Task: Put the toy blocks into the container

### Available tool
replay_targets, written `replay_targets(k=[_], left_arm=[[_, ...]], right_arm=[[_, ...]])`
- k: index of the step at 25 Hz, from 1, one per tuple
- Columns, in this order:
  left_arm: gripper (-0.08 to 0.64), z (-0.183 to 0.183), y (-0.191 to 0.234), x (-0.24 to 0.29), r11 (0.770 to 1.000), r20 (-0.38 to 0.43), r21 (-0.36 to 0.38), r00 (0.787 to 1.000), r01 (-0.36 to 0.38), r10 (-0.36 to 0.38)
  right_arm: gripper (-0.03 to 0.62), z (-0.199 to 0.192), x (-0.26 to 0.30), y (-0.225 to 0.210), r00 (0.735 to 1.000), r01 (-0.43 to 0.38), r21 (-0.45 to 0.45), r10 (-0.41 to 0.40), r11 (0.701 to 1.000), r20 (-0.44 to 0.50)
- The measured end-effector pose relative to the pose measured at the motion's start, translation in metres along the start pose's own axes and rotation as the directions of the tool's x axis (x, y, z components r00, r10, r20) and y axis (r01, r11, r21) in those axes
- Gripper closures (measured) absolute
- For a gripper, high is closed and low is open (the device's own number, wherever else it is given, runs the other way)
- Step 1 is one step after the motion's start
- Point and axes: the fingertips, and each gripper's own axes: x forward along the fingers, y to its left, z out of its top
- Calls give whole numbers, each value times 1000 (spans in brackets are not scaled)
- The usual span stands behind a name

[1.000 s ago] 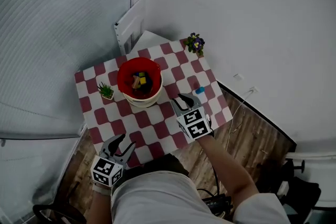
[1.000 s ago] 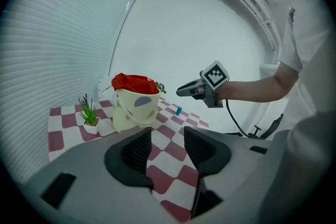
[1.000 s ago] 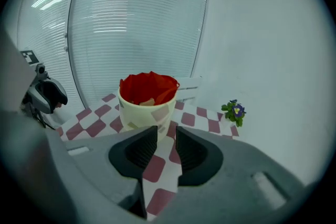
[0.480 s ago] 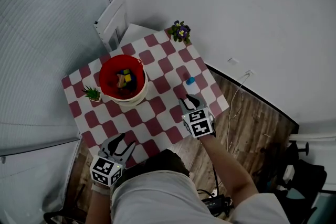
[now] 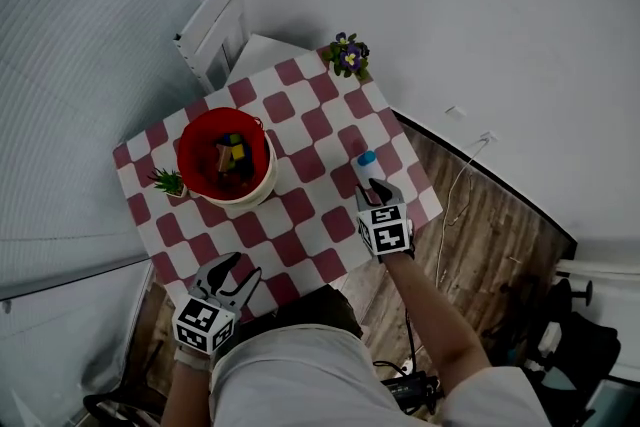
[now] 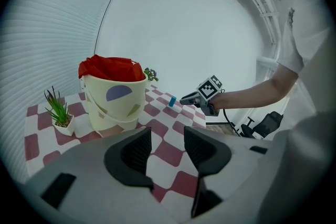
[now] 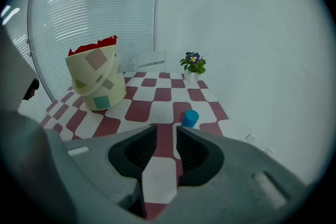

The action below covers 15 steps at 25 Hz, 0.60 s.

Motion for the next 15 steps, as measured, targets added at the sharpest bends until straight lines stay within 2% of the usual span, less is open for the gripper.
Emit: replay_targets(k=[8, 15], left_arm=[[379, 8, 2, 28, 999, -21, -32, 1000, -21, 20], [379, 10, 4, 45, 997, -39, -56, 998, -49, 46]], right_arm=[[477, -9, 37, -32, 1000, -7, 72, 9, 997, -21], [451, -12, 62, -45, 998, -41, 97, 44, 994, -35]])
